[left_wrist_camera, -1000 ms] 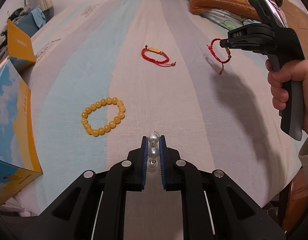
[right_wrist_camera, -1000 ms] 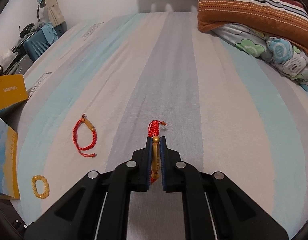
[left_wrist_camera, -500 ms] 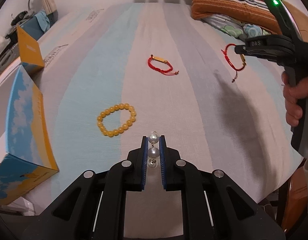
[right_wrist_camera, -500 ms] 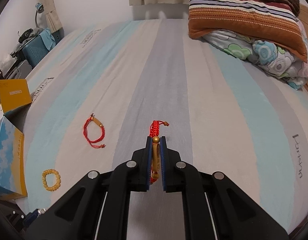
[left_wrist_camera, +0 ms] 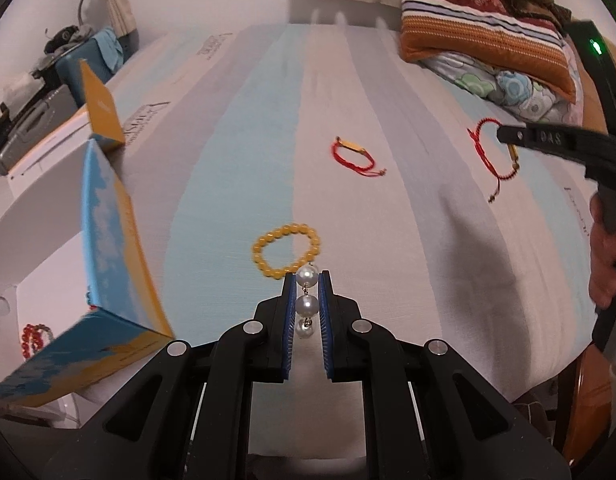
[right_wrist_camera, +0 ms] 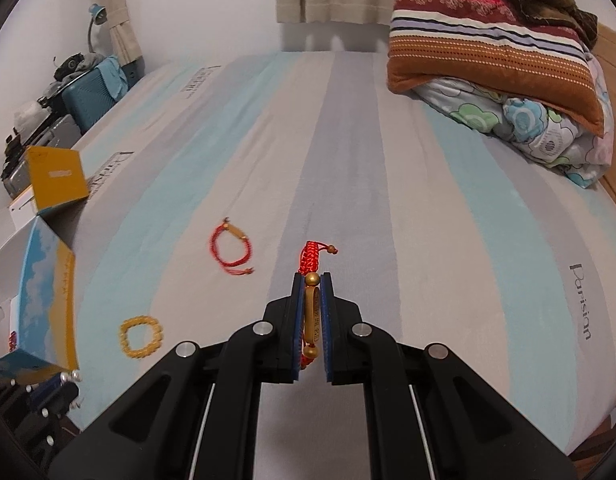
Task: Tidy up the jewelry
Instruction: 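Lift and carry the pearls and red cord bracelet over the white box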
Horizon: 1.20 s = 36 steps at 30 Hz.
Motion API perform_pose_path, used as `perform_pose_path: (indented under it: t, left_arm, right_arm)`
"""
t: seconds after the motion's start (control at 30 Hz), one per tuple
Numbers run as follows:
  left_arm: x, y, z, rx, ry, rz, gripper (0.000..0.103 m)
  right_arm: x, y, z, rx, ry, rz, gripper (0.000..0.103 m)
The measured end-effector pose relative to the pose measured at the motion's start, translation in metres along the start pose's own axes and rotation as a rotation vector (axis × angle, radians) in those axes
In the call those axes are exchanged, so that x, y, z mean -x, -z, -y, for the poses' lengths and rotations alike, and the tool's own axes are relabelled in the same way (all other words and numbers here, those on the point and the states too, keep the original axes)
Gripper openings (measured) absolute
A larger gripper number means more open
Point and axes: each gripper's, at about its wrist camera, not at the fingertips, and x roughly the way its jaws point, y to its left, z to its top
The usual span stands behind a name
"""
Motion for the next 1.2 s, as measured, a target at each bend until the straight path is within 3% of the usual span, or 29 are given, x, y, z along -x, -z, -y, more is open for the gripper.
perform_pose_path:
  t: [0.5,1.2]
  left_arm:
    - [0.04,-0.01,-0.076,0.074,-0.066,0.044,0.01]
    - [0.062,0.012,-0.245,0.274,-0.191,0.005,0.01]
  right_arm:
    - [0.036,0.007,-0.087,0.067,-0.067,0.025,0.007]
    - [0.048,-0.005,-0.241,0.211,-0.217,0.04,0.007]
